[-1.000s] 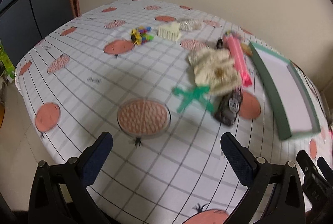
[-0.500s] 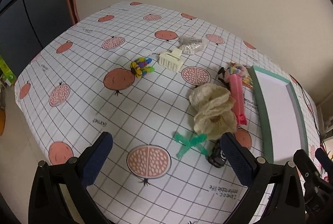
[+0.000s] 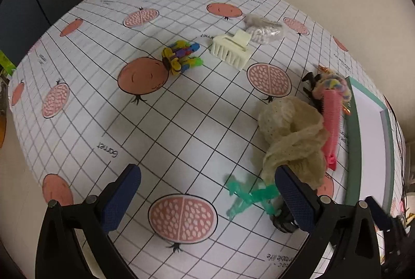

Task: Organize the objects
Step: 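Reach the right tool to the black toy car while the left tool approaches the green figure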

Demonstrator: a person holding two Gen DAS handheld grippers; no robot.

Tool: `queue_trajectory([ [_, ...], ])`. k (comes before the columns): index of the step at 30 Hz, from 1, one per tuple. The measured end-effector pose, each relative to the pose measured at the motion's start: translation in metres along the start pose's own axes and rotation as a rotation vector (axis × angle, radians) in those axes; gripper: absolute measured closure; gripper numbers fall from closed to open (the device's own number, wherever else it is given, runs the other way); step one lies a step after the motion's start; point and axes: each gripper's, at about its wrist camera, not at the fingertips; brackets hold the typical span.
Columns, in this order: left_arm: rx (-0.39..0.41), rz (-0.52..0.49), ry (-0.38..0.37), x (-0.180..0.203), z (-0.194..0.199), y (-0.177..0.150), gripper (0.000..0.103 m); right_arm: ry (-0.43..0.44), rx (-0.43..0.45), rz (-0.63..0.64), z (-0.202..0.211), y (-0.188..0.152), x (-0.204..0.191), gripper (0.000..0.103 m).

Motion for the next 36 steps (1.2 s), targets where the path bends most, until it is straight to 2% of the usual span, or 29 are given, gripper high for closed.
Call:
queue_trajectory([
  [7,-0.034,-0.004,0.005,-0.008,-0.012,-0.004,0.0,0.019,-0.063,-0.007,-0.024,-0.007,-0.009,0.018],
  [10,-0.033,-0.012,0.014,-0.007,-0.011,-0.007,0.0,0.022,-0.082,-0.005,-0.029,-0.009,-0.013,0.023],
  [12,-0.035,-0.025,0.015,-0.005,-0.01,-0.01,0.0,0.036,-0.085,-0.006,-0.028,-0.007,-0.014,0.03],
  [16,-0.04,-0.032,-0.005,-0.003,-0.008,-0.013,0.0,0.041,-0.085,-0.005,-0.024,-0.008,-0.008,0.034],
  [18,-0.043,-0.032,-0.009,-0.003,-0.008,-0.014,0.0,0.044,-0.089,-0.018,-0.023,-0.007,-0.004,0.044],
  [20,-0.05,-0.036,-0.013,0.0,-0.01,-0.015,0.0,0.02,-0.084,-0.015,-0.021,-0.007,0.0,0.045],
  [23,-0.056,-0.043,-0.019,0.003,-0.01,-0.016,0.0,0.032,-0.089,-0.027,-0.022,-0.009,0.005,0.046],
  [33,-0.074,-0.087,-0.039,0.021,-0.013,-0.019,0.006,0.042,-0.102,-0.018,-0.025,-0.007,0.003,0.06],
  [36,-0.083,-0.094,-0.058,0.021,-0.017,-0.018,0.016,0.046,-0.109,-0.013,-0.029,-0.007,0.001,0.061],
])
Point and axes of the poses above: each gripper's, at about its wrist camera, not at the fingertips, and z roughly against the way its jaws point, x to its right, y to its top, and after that the axes turned 1 degree about -z, right-handed
